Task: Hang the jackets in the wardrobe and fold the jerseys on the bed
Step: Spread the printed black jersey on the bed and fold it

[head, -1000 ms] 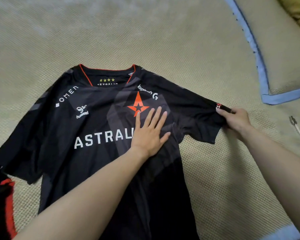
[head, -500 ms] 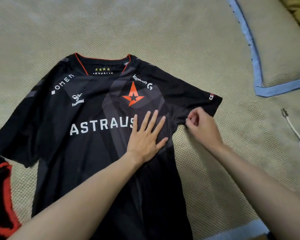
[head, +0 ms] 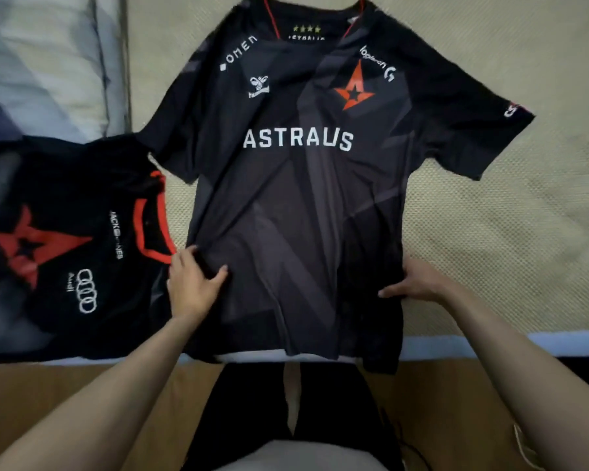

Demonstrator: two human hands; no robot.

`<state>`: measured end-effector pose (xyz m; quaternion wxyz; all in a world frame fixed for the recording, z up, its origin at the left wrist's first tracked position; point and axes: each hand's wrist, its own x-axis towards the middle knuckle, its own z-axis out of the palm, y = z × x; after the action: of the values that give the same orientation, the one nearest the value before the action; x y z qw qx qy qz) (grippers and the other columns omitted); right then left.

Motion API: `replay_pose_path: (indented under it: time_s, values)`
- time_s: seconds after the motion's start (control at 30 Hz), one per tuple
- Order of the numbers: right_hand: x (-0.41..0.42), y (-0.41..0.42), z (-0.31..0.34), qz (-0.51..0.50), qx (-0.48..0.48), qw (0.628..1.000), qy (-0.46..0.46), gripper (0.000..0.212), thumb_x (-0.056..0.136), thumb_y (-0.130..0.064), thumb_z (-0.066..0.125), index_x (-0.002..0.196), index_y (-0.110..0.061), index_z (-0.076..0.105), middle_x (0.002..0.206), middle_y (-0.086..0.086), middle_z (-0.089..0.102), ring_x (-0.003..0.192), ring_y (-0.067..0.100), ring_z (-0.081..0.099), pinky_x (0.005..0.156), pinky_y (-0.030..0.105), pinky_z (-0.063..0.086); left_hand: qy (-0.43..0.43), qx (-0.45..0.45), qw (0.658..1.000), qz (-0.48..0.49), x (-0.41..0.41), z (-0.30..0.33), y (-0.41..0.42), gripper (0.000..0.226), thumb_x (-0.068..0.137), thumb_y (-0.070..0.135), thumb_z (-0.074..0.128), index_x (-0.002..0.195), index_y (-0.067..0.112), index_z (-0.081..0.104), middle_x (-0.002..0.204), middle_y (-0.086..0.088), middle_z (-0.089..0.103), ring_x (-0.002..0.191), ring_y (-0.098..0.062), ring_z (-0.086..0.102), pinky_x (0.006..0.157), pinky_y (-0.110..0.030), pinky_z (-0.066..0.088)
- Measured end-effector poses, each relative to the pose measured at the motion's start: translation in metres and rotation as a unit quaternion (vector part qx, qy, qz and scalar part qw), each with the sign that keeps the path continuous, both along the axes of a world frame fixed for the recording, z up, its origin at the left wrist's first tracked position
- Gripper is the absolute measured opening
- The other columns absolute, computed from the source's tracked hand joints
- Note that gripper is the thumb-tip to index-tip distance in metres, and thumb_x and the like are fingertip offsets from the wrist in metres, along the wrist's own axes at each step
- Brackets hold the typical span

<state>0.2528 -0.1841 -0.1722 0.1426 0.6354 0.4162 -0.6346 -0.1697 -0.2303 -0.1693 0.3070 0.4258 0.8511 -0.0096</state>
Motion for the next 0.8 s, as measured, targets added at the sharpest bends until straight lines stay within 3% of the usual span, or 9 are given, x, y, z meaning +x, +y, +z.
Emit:
replay_pose_path:
  time_s: [0.07,0.2,0.27,0.33,0.47,0.57,0.63,0.73,0.8]
  values:
    - [0.006,-0.02,-0.001,-0.028,-0.024,0.999,-0.002,0.046,0.077,-0.013,0.089,0.118,-0.019,0.069,0.099,-0.01,0.071,0.086,0.005,0.065,0.058,0.014,0.054,-0.044,-0.044,0.995,0.073,-0.018,0.003,-0.027,0.078,0.075,0.036,0.088,0.135,0.012,0.046,0.13,-0.011,0.046,0.12,-0.035,0.054,0.105,-0.051,0.047]
    - [0.02,-0.044,0.001,-0.101,-0.059,0.993,-0.018,0.03,0.083,-0.005,0.082,0.111,-0.01,0.074,0.108,0.011,0.076,0.088,0.017,0.071,0.069,0.025,0.061,-0.065,-0.079,0.989,0.103,-0.038,-0.003,-0.058,0.078,0.071,0.032,0.092,0.131,0.016,0.045,0.129,-0.008,0.051,0.118,-0.031,0.058,0.103,-0.053,0.05]
    - [0.02,-0.048,0.009,-0.08,-0.053,0.994,-0.045,0.01,0.087,-0.008,0.079,0.095,-0.012,0.075,0.094,0.014,0.076,0.075,0.017,0.069,0.067,0.026,0.057,-0.068,-0.103,0.986,0.11,-0.043,0.0,-0.065,0.07,0.074,0.03,0.09,0.127,0.016,0.047,0.119,-0.004,0.061,0.116,-0.031,0.061,0.101,-0.053,0.05]
    - [0.015,-0.05,0.015,-0.033,-0.046,0.994,-0.091,0.012,0.087,-0.022,0.081,0.093,-0.015,0.074,0.081,0.002,0.074,0.067,0.013,0.066,0.064,0.026,0.055,-0.093,-0.133,0.983,0.085,-0.046,0.01,-0.072,0.051,0.081,0.021,0.084,0.117,0.017,0.047,0.1,-0.001,0.065,0.106,-0.032,0.066,0.094,-0.051,0.052]
    - [-0.017,-0.064,0.023,0.148,0.081,0.957,-0.238,0.067,0.073,-0.055,0.08,0.119,-0.014,0.054,0.107,0.005,0.067,0.094,0.029,0.07,0.077,0.043,0.057,0.011,-0.082,0.986,-0.148,-0.047,0.026,-0.08,0.048,0.08,0.027,0.082,0.112,0.014,0.049,0.109,-0.008,0.057,0.096,-0.032,0.062,0.078,-0.047,0.052]
    - [-0.061,-0.082,0.038,0.241,0.208,0.925,-0.209,0.059,0.083,-0.052,0.073,0.111,-0.012,0.042,0.108,0.007,0.061,0.094,0.033,0.069,0.068,0.042,0.051,0.035,-0.109,0.929,-0.352,-0.027,0.031,-0.084,0.05,0.076,0.041,0.081,0.111,0.018,0.054,0.106,-0.004,0.056,0.097,-0.029,0.062,0.078,-0.043,0.049]
    - [-0.087,-0.094,0.04,0.297,0.207,0.92,-0.147,0.053,0.086,-0.051,0.07,0.113,-0.014,0.044,0.112,0.006,0.061,0.098,0.03,0.068,0.069,0.04,0.05,0.06,-0.154,0.879,-0.448,-0.01,0.027,-0.086,0.059,0.071,0.047,0.083,0.114,0.018,0.057,0.106,-0.004,0.057,0.096,-0.028,0.062,0.08,-0.044,0.05]
    - [-0.107,-0.112,0.031,0.383,0.165,0.899,-0.136,0.058,0.086,-0.05,0.071,0.123,-0.014,0.046,0.121,0.006,0.056,0.109,0.03,0.062,0.077,0.039,0.05,0.096,-0.191,0.822,-0.528,0.009,0.02,-0.087,0.078,0.079,0.053,0.074,0.14,0.015,0.045,0.13,-0.008,0.052,0.114,-0.03,0.056,0.094,-0.045,0.042]
    - [-0.111,-0.121,0.024,0.413,0.166,0.883,-0.15,0.06,0.078,-0.048,0.078,0.12,-0.014,0.051,0.116,0.007,0.056,0.104,0.03,0.062,0.078,0.04,0.049,0.108,-0.193,0.79,-0.571,0.016,0.014,-0.088,0.072,0.087,0.048,0.065,0.145,0.014,0.039,0.139,-0.01,0.048,0.12,-0.032,0.053,0.098,-0.046,0.037]
